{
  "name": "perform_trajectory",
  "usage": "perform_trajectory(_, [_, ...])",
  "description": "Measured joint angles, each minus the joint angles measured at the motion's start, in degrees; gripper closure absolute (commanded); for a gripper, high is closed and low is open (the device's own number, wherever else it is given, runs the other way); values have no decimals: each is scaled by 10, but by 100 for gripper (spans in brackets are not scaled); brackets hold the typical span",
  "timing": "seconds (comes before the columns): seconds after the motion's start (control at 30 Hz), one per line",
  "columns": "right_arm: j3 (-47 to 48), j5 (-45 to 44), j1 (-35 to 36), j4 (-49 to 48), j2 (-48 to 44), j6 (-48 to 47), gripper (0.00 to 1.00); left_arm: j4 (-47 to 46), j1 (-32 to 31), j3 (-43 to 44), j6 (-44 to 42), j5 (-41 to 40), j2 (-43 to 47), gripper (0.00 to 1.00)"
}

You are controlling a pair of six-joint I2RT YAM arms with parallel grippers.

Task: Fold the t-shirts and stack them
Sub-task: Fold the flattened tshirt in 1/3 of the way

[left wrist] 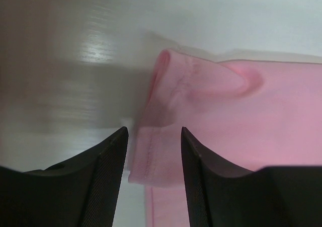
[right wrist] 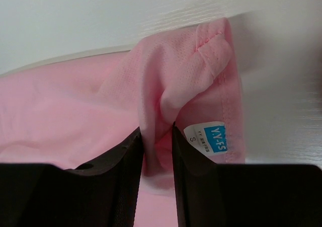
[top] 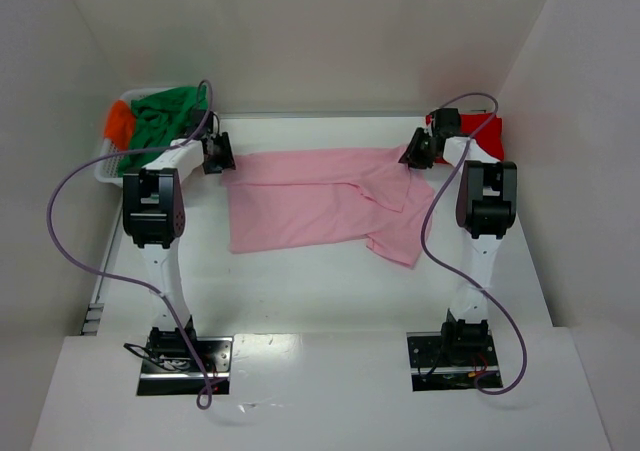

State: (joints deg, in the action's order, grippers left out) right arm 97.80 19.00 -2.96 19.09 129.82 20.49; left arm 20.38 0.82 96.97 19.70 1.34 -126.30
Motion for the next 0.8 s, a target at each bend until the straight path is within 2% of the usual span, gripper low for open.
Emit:
perform_trajectory(0.07, [0,2,1,0,0,0,68,-2,2,-7,0,-1,7,45])
perform_trajectory(0.17, [-4,4,4,-1,0,-3,83,-3,3,-14,0,-2,15,45])
perform_trajectory(0.2, [-5,4,4,-1,0,-3,90,-3,4,-14,0,-2,16,45])
perform_trajectory(0.3, [-7,3,6,-1,0,-5,98,-8,6,-17,0,-2,17,45])
perform_trajectory(0.47, [-7,3,6,-1,0,-4,100,-12,7,-25,1,-2,17,49])
perform_trajectory(0.57, [-7,3,6,-1,0,-4,100,-14,6,-31,2,-2,17,59])
perform_trajectory(0.6, [-7,2,6,-1,0,-5,100,-14,7,-35,2,-5,17,67])
perform_trajectory(0.7, [-7,0,6,0,0,-5,100,-14,8,-42,1,-6,17,77])
perform_trajectory(0.8, [-6,-1,6,0,0,-5,100,-16,8,-43,2,-1,17,97])
